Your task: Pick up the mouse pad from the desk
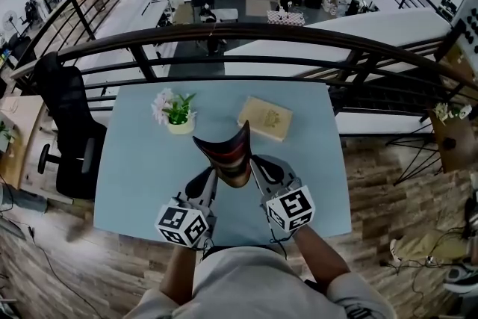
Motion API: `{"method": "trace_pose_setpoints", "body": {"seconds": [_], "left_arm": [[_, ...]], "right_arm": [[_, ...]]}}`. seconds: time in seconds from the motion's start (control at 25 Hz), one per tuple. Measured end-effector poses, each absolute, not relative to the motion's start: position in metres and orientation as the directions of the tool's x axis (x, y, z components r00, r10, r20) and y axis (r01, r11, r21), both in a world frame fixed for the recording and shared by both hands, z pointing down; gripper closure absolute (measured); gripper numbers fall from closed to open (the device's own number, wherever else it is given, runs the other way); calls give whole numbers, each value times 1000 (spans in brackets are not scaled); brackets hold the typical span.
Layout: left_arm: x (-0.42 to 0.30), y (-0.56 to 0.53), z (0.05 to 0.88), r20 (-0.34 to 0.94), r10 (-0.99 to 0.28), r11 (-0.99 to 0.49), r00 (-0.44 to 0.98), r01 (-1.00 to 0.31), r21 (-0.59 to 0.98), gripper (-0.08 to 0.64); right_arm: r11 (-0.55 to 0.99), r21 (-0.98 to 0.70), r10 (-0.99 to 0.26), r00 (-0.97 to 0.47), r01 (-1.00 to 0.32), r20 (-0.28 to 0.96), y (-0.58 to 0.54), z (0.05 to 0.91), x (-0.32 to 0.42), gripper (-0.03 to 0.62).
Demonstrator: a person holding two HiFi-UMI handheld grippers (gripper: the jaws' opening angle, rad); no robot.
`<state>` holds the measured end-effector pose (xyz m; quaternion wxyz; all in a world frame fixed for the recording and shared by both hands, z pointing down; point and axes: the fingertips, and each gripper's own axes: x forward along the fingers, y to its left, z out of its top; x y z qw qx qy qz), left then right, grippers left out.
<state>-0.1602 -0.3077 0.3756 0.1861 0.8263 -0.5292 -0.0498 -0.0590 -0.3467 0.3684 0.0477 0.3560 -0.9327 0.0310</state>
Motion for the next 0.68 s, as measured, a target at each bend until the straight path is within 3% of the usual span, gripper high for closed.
{"method": "trace_pose_setpoints", "body": {"seconds": [0.68], "left_arm": [[-159,-306,377,121,-890,-372,439,-855,362,535]], "right_arm": [[746,-17,-659,-742,-665,122,-343,369,-59,577]]}}
